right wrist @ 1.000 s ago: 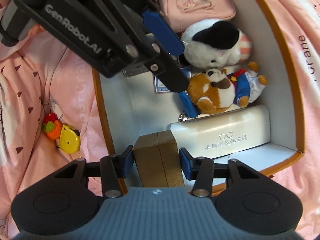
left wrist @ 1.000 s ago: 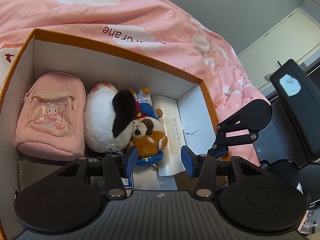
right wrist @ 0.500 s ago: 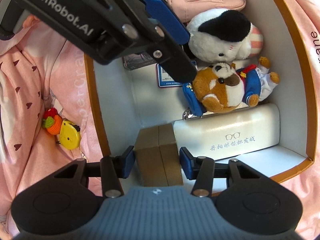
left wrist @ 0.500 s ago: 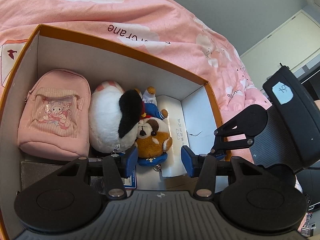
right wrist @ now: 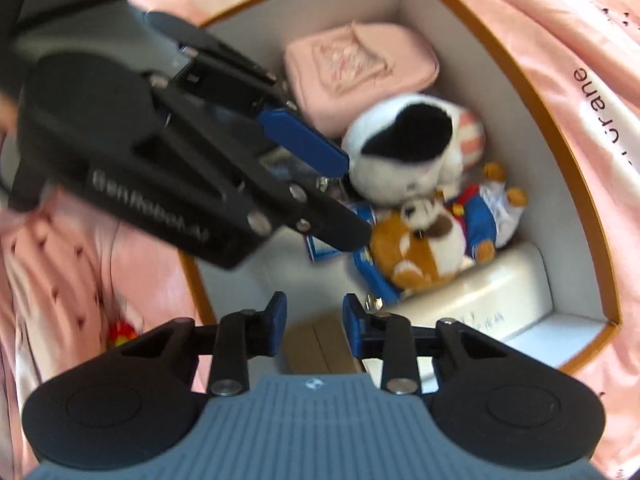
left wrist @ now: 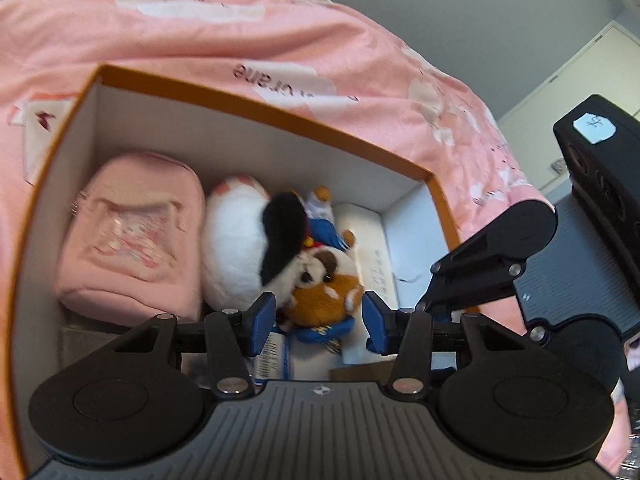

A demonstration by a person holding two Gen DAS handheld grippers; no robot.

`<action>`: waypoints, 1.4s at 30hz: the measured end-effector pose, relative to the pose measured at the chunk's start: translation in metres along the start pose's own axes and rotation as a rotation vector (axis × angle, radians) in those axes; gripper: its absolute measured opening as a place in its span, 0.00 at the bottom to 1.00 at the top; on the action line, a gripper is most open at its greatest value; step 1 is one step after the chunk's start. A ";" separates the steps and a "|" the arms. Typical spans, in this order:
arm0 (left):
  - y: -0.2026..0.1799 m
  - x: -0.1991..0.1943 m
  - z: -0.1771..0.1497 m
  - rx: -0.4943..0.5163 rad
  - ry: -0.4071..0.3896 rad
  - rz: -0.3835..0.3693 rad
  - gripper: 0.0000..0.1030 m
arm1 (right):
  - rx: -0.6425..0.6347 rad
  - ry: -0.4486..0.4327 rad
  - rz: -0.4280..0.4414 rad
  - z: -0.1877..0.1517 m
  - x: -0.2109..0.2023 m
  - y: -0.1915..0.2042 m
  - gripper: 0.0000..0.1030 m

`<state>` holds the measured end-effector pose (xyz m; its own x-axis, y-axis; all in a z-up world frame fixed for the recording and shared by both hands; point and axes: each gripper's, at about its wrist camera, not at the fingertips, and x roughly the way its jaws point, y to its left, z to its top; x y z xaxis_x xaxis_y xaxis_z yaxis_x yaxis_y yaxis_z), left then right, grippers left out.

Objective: Organize objects
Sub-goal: 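Lower the gold box into the orange box and open the right tool, then move both tools out of the box toward the yellow tape measure and orange fruit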

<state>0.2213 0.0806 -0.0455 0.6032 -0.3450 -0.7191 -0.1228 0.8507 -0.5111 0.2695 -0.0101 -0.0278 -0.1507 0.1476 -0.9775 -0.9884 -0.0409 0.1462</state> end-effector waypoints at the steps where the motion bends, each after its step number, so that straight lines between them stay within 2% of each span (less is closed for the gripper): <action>1: 0.001 -0.001 0.000 -0.004 -0.004 0.001 0.54 | 0.008 -0.012 -0.003 0.001 0.002 0.001 0.29; 3: 0.003 -0.002 0.001 -0.012 -0.004 0.000 0.54 | 0.004 -0.015 -0.027 0.002 0.006 0.004 0.27; 9: 0.003 -0.002 -0.001 -0.009 0.002 -0.006 0.54 | -0.031 0.058 -0.080 -0.005 0.020 0.011 0.19; 14: 0.000 -0.003 -0.003 0.000 0.004 -0.004 0.54 | -0.043 0.118 -0.135 -0.017 0.026 0.010 0.18; 19: -0.008 -0.010 -0.005 0.032 -0.008 0.002 0.54 | -0.024 0.079 -0.142 -0.020 0.018 0.012 0.19; 20: -0.011 -0.012 -0.006 0.042 -0.012 0.003 0.54 | -0.017 0.064 -0.141 -0.022 0.015 0.013 0.19; 23: -0.020 -0.021 -0.009 0.067 -0.023 -0.007 0.54 | 0.020 -0.006 -0.140 -0.024 -0.003 0.015 0.30; 28: -0.035 -0.040 -0.019 0.128 -0.059 -0.015 0.55 | 0.094 -0.153 -0.200 -0.037 -0.032 0.032 0.34; 34: -0.048 -0.062 -0.038 0.199 -0.101 0.002 0.65 | 0.203 -0.362 -0.260 -0.064 -0.070 0.061 0.38; 40: -0.060 -0.077 -0.059 0.276 -0.103 0.022 0.68 | 0.309 -0.552 -0.289 -0.099 -0.078 0.102 0.48; 42: -0.062 -0.081 -0.066 0.293 -0.092 0.016 0.68 | 0.318 -0.586 -0.305 -0.109 -0.078 0.117 0.51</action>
<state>0.1281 0.0294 0.0133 0.6735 -0.3043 -0.6737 0.0915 0.9386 -0.3325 0.1673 -0.1344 0.0489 0.2346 0.6145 -0.7532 -0.9323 0.3617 0.0046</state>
